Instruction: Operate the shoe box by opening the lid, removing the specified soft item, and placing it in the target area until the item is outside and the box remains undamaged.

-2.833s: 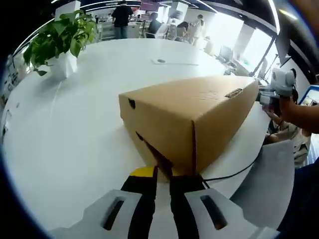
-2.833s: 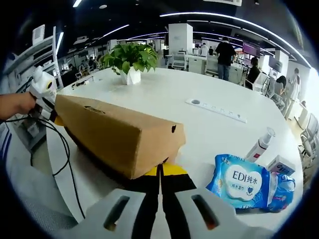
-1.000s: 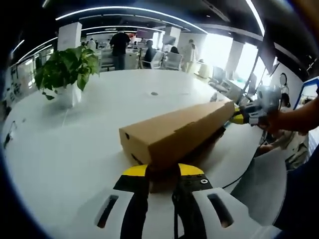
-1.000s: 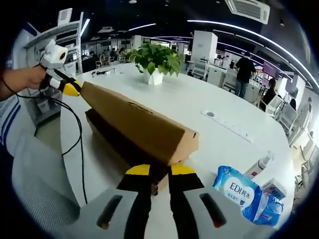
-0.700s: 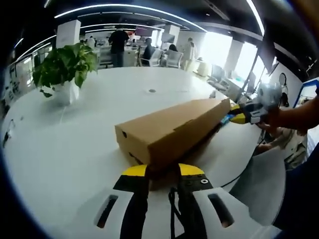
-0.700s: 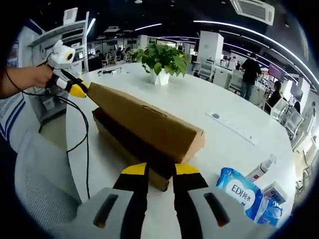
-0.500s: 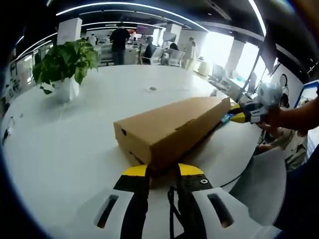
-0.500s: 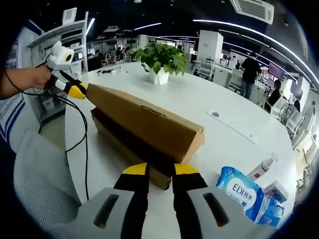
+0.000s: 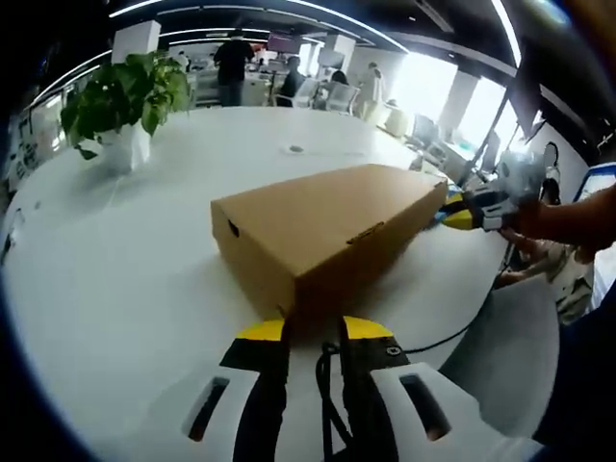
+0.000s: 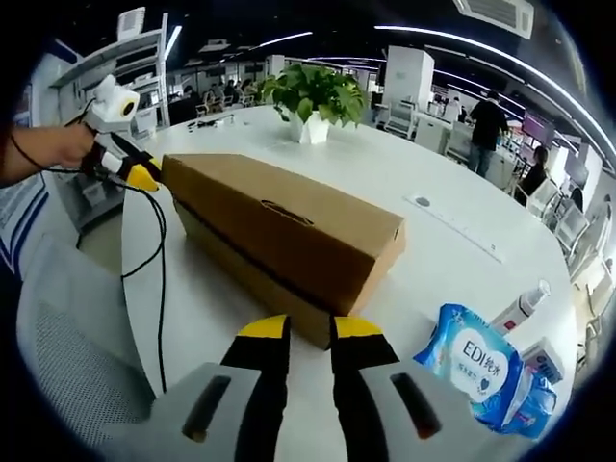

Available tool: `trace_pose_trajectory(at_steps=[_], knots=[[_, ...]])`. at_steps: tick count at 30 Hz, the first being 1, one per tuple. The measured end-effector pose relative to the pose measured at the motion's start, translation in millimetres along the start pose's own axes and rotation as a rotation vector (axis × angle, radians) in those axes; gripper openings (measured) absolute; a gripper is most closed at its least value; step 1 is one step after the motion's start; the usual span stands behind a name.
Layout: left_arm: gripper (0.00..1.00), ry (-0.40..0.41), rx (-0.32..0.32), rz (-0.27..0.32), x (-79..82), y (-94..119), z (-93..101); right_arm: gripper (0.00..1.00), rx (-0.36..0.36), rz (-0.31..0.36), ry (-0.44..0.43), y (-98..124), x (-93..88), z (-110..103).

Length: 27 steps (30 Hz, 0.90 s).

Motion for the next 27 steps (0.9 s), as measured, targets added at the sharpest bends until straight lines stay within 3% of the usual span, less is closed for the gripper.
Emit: trace_pose_trajectory(at_steps=[8,19,24,27], knots=[[0.19,0.002,-0.005,-0.036,-8.6,-13.1,0.9,0.15,-0.007,-0.07,0.012,-9.8,-12.6,1.8],[0.19,0.054,-0.013,-0.073,-21.1,-26.1,-3.1,0.15,-0.025,-0.105,-0.01,-14.1,-24.8,10.1],[0.19,0.071,-0.017,-0.077,-22.9,-28.4,-3.7,0.17,-0.027,-0.047,-0.011,-0.4,-12.9,14.3],[0.18,0.073,-0.013,-0.078,-22.4,-29.4,-3.6,0.19,-0.012,0.042,-0.038,9.8,0.6,14.2]])
Point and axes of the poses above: the point that each gripper's makers call its tool centre point, and the gripper's own axes: y roughly backward along the fingers, z roughly to its right, x roughly out of its top, the point moved 9 cm from there along y, roughly backward along the fingers, and after that the axes turned 11 degrees about -y, right-handed, at the moved point
